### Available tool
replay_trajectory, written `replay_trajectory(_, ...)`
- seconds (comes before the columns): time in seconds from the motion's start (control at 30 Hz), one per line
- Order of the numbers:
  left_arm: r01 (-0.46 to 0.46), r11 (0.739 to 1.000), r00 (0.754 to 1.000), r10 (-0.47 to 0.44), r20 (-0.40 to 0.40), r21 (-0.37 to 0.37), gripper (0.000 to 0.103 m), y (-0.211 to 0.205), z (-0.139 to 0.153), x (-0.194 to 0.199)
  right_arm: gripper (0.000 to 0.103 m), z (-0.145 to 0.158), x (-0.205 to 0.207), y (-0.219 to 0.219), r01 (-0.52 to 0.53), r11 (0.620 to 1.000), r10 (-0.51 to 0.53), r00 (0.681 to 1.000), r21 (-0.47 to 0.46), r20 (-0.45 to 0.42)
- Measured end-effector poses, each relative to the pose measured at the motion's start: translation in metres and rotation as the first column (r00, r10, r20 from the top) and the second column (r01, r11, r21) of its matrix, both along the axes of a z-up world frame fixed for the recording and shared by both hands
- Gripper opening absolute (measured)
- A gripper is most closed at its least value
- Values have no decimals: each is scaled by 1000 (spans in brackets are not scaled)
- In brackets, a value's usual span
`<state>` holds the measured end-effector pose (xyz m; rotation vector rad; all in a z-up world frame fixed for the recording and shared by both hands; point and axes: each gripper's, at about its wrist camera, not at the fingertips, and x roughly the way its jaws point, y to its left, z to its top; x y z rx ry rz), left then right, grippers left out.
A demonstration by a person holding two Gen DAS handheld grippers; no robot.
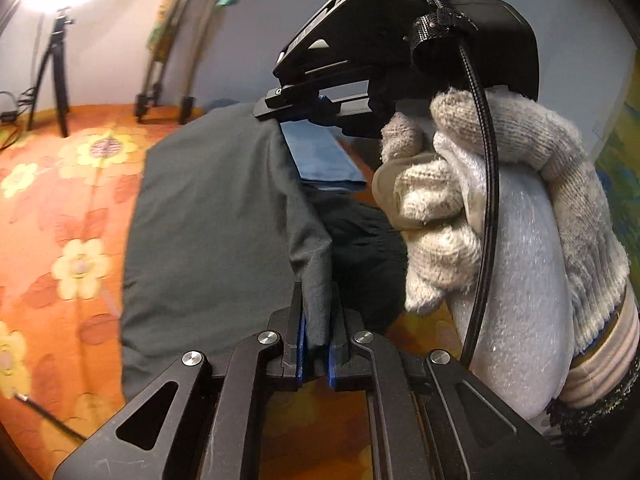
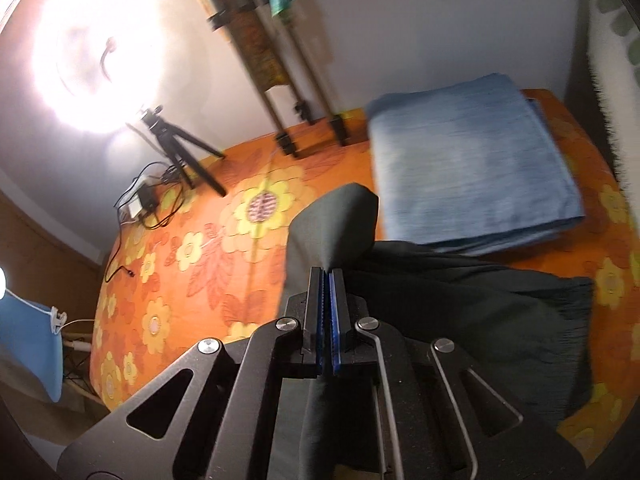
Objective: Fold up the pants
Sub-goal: 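Lift the held pants edge with both grippers and fold it over the stack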
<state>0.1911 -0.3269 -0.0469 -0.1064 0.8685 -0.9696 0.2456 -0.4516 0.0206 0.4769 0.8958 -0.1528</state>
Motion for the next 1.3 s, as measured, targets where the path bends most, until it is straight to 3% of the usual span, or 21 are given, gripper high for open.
replay_trajectory(0.3,98,994,995,-99,-23,-49,6,-53,-2,-7,3,0,-56,-61,93,995,-93,996,-44,5)
replay_trajectory(0.67,187,981,977,-191,-91,-57,6,-114,-22,-15,3,-32,-107,-131,220,974,-222,974,-62,-35)
replay_trajectory(1.0,220,975,971,-221,-91,-20,6,-137,-24,-33,2,-49,-120,-168,270,962,-272,961,-50,-39)
replay_trajectory(1.3,239,971,969,-238,-60,14,6,-139,-24,-49,2,-50,-118,-169,247,968,-249,968,-52,-37)
